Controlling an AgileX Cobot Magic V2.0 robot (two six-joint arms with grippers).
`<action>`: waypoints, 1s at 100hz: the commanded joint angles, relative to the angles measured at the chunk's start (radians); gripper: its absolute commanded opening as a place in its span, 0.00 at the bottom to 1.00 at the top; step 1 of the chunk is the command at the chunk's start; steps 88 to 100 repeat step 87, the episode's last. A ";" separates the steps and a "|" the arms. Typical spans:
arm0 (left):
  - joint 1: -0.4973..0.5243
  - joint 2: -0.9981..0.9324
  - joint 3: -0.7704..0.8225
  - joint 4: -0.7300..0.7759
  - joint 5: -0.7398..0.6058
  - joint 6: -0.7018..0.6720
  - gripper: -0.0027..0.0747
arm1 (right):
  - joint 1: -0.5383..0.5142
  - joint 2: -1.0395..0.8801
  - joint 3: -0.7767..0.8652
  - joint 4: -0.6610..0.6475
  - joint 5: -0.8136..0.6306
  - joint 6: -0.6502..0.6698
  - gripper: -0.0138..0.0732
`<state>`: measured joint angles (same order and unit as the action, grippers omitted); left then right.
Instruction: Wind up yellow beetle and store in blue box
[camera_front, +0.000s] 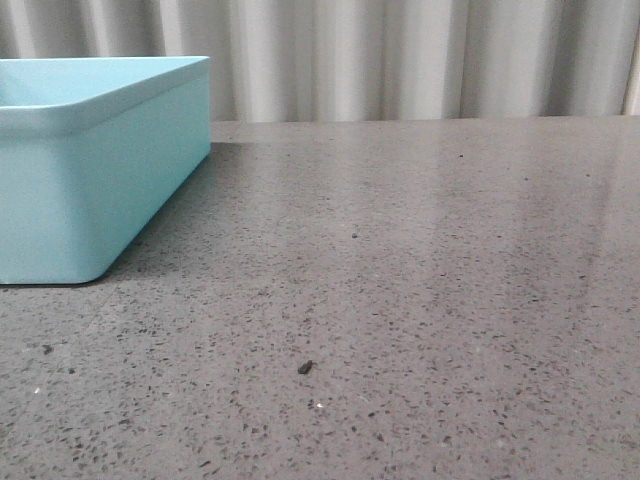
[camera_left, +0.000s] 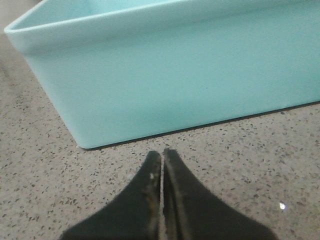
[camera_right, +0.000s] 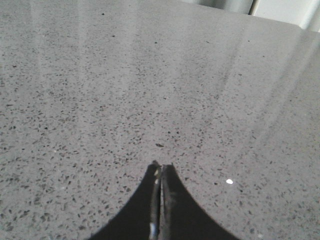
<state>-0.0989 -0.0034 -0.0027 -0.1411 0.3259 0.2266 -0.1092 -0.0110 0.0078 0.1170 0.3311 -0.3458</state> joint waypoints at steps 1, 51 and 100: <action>0.001 -0.032 0.028 -0.015 -0.054 -0.008 0.01 | 0.000 -0.019 0.027 -0.027 -0.043 -0.004 0.10; 0.001 -0.032 0.028 -0.015 -0.054 -0.008 0.01 | 0.026 -0.019 0.027 -0.035 -0.042 -0.004 0.10; 0.001 -0.032 0.028 -0.015 -0.054 -0.008 0.01 | 0.026 -0.019 0.027 -0.035 -0.042 -0.004 0.10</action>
